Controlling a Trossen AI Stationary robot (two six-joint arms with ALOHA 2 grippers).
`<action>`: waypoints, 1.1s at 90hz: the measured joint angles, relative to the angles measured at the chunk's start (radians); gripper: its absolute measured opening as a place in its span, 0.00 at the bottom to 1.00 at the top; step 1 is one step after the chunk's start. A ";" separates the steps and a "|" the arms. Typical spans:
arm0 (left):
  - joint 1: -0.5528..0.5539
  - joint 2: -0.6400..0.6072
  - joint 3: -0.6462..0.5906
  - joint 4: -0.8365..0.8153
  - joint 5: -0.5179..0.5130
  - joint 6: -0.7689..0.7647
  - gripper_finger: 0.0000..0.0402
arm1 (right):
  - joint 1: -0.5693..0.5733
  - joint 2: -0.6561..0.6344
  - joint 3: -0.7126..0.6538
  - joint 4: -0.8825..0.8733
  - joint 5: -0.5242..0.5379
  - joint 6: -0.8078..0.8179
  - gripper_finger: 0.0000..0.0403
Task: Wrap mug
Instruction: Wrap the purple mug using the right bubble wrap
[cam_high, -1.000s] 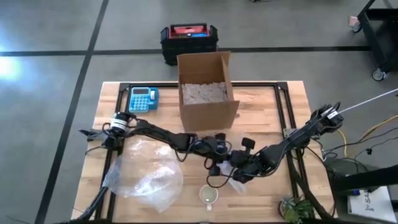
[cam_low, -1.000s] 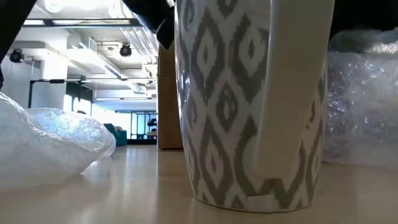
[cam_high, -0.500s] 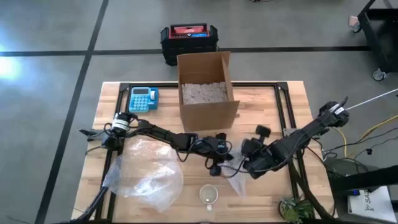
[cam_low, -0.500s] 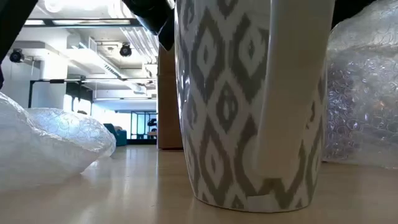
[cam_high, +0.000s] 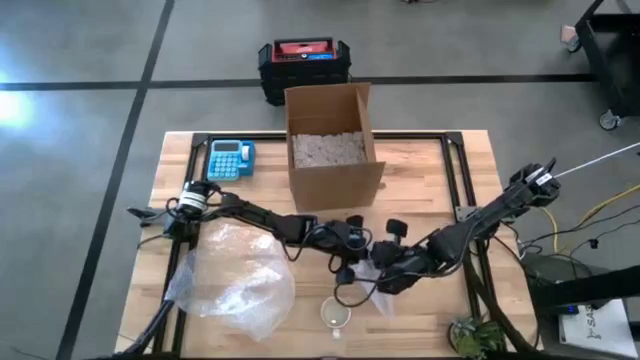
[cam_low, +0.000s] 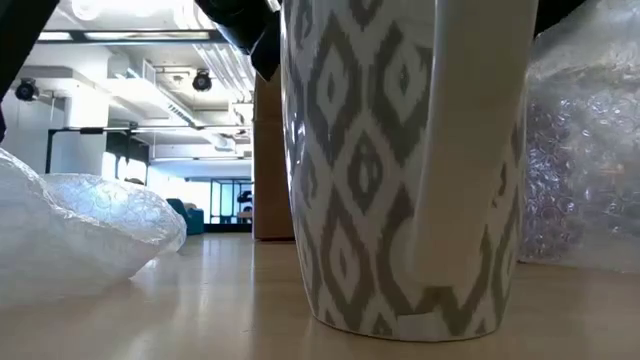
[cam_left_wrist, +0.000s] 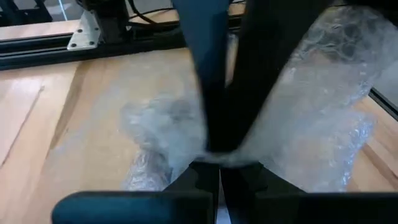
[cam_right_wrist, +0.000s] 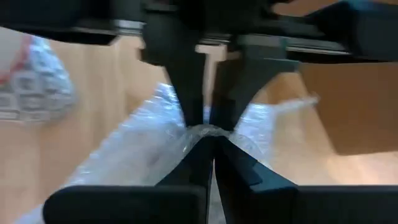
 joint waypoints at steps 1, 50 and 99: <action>0.000 0.000 0.000 0.000 0.000 0.000 0.00 | 0.000 0.000 0.000 -0.004 -0.002 0.002 0.01; -0.018 -0.165 -0.002 -0.052 -0.013 0.009 0.00 | -0.022 0.070 -0.060 -0.009 -0.091 0.058 0.00; -0.008 0.003 0.003 0.041 0.009 -0.009 0.00 | -0.032 0.056 0.033 -0.111 -0.128 0.044 0.01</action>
